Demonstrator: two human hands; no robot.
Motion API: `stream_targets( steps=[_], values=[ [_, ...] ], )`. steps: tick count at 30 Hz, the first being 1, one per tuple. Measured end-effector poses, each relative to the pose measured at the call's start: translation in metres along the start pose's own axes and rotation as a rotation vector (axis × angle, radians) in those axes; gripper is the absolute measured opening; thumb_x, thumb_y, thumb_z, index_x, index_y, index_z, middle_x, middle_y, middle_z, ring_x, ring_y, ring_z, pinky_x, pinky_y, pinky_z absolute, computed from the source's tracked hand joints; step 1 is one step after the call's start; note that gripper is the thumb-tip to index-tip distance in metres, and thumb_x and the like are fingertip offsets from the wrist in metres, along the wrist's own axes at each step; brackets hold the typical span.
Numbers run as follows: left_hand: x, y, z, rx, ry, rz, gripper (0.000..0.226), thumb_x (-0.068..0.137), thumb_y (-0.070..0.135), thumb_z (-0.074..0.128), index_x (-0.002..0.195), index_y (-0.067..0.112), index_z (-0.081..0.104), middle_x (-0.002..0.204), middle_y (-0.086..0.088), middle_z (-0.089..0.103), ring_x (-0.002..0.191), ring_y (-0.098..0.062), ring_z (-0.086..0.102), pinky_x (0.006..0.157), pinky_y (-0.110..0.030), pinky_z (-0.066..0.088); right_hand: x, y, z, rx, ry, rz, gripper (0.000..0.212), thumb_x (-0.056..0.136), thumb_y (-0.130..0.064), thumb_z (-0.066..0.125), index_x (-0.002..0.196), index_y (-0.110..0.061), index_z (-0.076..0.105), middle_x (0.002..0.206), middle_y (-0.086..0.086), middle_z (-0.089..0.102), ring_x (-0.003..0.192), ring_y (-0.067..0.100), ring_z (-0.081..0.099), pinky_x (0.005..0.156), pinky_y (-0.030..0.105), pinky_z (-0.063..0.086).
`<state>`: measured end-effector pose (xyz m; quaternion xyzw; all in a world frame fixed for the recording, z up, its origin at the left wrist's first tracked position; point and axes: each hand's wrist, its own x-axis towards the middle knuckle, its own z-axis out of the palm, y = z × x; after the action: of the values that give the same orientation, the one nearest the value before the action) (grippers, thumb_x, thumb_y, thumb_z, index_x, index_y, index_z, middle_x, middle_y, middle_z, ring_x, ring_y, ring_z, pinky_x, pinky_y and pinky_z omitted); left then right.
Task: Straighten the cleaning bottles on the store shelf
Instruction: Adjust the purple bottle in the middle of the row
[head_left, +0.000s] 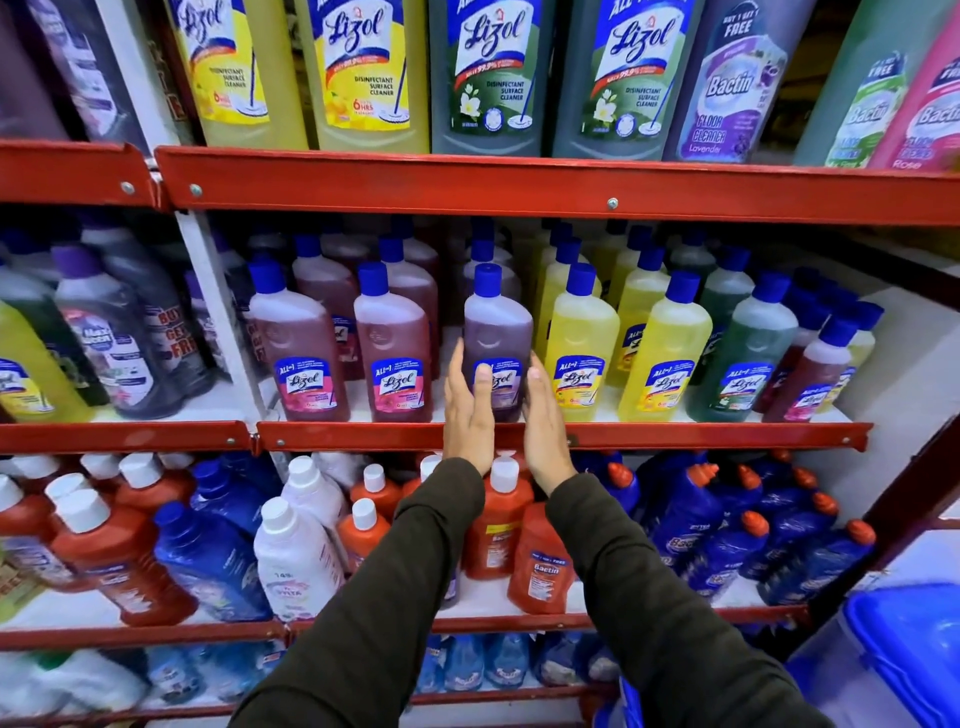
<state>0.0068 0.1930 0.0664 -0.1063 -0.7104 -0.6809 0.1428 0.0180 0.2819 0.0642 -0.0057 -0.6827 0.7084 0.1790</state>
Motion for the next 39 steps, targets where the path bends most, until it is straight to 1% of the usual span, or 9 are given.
stream_targets(
  steps=[6,13,17,22,25,28,32,36,39],
  values=[
    [0.002,-0.002,-0.002,-0.022,-0.03,0.004,0.082,0.084,0.085,0.027,0.154,0.042,0.02,0.161,0.002,0.03,0.143,-0.011,0.036,0.118,-0.045,0.035,0.002,0.002,0.0,-0.007,0.006,0.004,0.082,0.09,-0.07,0.042,0.16,-0.029,0.032,0.164,-0.001,0.041,0.147,0.012,0.045,0.123,0.043,0.04],
    [0.002,0.001,-0.004,-0.027,-0.063,-0.014,0.077,0.087,0.077,0.029,0.154,0.042,0.018,0.162,0.002,0.027,0.144,-0.012,0.034,0.119,-0.044,0.034,0.004,0.01,-0.006,-0.071,-0.011,-0.013,0.058,0.107,-0.047,0.038,0.161,-0.028,0.028,0.165,-0.001,0.038,0.145,0.011,0.045,0.106,0.018,0.045],
    [-0.005,0.001,-0.006,-0.013,-0.031,0.02,0.077,0.089,0.072,0.033,0.155,0.034,0.022,0.158,0.006,0.027,0.143,-0.009,0.031,0.115,-0.03,0.03,0.0,0.006,-0.002,-0.081,0.06,-0.029,0.061,0.1,-0.054,0.042,0.156,-0.029,0.037,0.163,0.002,0.04,0.146,0.013,0.043,0.121,0.036,0.041],
    [-0.012,-0.014,-0.027,0.12,0.127,0.165,0.053,0.099,0.053,0.031,0.142,0.025,0.046,0.141,0.009,0.044,0.132,0.01,0.033,0.12,-0.038,0.025,-0.018,0.009,0.022,-0.073,0.346,-0.257,0.034,0.105,-0.035,0.044,0.127,-0.016,0.063,0.129,0.005,0.062,0.125,0.02,0.059,0.108,0.047,0.051],
    [-0.01,-0.014,-0.047,0.184,0.321,0.286,0.047,0.102,0.041,0.036,0.141,0.017,0.047,0.142,-0.002,0.046,0.137,-0.013,0.039,0.116,-0.047,0.029,-0.021,0.01,0.048,-0.046,0.246,-0.252,0.03,0.104,-0.043,0.044,0.117,-0.03,0.067,0.123,0.003,0.068,0.117,0.026,0.065,0.1,0.058,0.054],
    [-0.001,-0.017,-0.065,0.132,0.452,0.285,0.06,0.101,0.043,0.042,0.152,0.016,0.026,0.156,-0.001,0.027,0.145,-0.027,0.031,0.117,-0.053,0.029,-0.024,0.005,0.076,-0.015,0.09,-0.136,0.032,0.103,-0.046,0.043,0.129,-0.042,0.06,0.143,0.0,0.063,0.136,0.016,0.057,0.117,0.045,0.046],
    [0.015,-0.015,-0.091,0.012,0.308,0.065,0.073,0.094,0.067,0.034,0.157,0.038,0.009,0.165,0.002,0.015,0.151,-0.02,0.021,0.121,-0.053,0.026,-0.026,-0.003,0.099,-0.074,-0.04,-0.044,0.047,0.11,-0.032,0.037,0.155,-0.018,0.04,0.164,0.001,0.041,0.147,0.004,0.036,0.117,0.01,0.029],
    [0.018,-0.01,-0.103,0.033,0.108,-0.051,0.076,0.09,0.074,0.026,0.157,0.038,0.014,0.162,-0.006,0.028,0.14,-0.014,0.038,0.118,-0.04,0.032,-0.024,-0.003,0.109,-0.037,-0.054,0.003,0.05,0.11,-0.037,0.036,0.157,-0.019,0.038,0.163,0.002,0.042,0.147,0.011,0.041,0.123,0.029,0.032],
    [0.015,-0.009,-0.104,0.043,0.048,-0.057,0.07,0.095,0.069,0.028,0.156,0.039,0.013,0.163,-0.002,0.026,0.141,-0.009,0.034,0.119,-0.036,0.03,-0.023,-0.002,0.106,-0.036,-0.035,0.004,0.05,0.11,-0.036,0.036,0.157,-0.019,0.038,0.16,0.0,0.044,0.142,0.01,0.046,0.114,0.021,0.039]
  ],
)
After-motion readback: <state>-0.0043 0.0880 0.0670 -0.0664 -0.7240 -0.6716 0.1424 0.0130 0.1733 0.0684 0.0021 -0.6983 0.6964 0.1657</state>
